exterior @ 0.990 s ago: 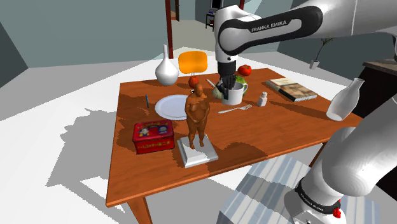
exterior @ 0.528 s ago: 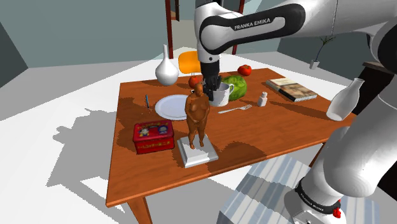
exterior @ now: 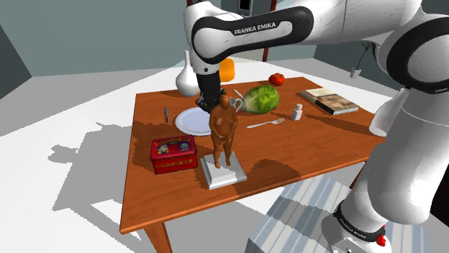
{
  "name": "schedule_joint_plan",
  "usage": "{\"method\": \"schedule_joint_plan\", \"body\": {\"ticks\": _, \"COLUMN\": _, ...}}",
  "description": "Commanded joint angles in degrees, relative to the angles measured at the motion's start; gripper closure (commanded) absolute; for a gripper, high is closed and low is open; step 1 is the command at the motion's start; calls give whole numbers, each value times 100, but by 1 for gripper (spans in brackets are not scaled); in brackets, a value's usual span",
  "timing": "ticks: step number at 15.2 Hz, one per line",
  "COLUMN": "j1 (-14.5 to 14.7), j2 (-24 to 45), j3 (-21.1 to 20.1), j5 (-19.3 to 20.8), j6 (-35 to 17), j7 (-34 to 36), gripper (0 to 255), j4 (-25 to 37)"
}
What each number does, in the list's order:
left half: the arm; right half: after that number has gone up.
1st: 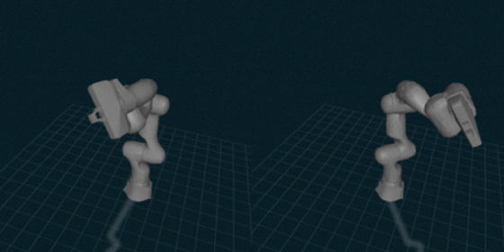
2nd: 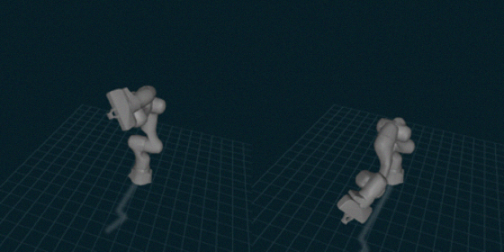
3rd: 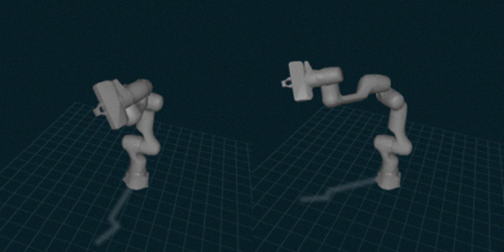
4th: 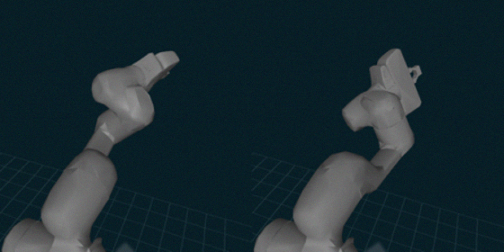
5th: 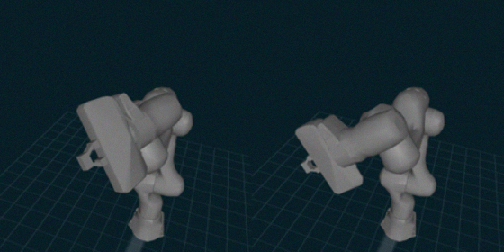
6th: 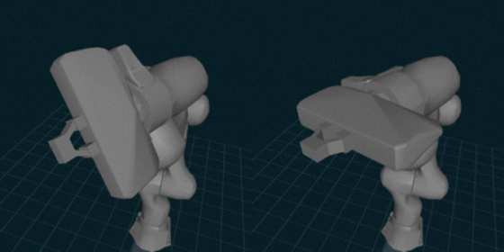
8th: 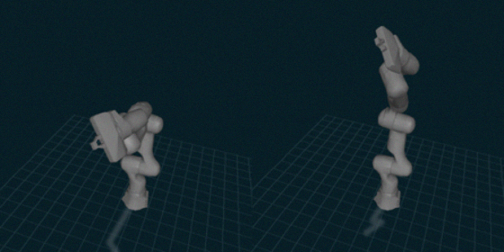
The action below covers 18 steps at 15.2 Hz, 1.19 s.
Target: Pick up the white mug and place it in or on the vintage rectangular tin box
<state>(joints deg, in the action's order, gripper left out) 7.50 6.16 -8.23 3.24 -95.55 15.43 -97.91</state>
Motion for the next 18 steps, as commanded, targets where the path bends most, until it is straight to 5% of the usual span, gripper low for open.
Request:
{"method": "schedule_joint_plan", "body": {"ticks": 1, "j1": 129, "j2": 336, "j3": -96, "j5": 25, "j6": 170, "j7": 225, "gripper": 255, "j4": 493}}
{"method": "schedule_joint_plan", "body": {"ticks": 9, "j1": 785, "j2": 2023, "j3": -345, "j5": 267, "j6": 989, "j7": 1003, "gripper": 255, "j4": 2944}}
{"method": "schedule_joint_plan", "body": {"ticks": 12, "j1": 1148, "j2": 2973, "j3": -360, "j5": 407, "j6": 1584, "j7": 1218, "gripper": 255, "j4": 4479}}
{"method": "schedule_joint_plan", "body": {"ticks": 13, "j1": 1396, "j2": 3696, "j3": -337, "j5": 503, "j6": 2102, "j7": 1278, "gripper": 255, "j4": 5724}}
{"method": "schedule_joint_plan", "body": {"ticks": 18, "j1": 1276, "j2": 3329, "j3": -354, "j5": 446, "j6": 1439, "j7": 1317, "gripper": 255, "j4": 4687}}
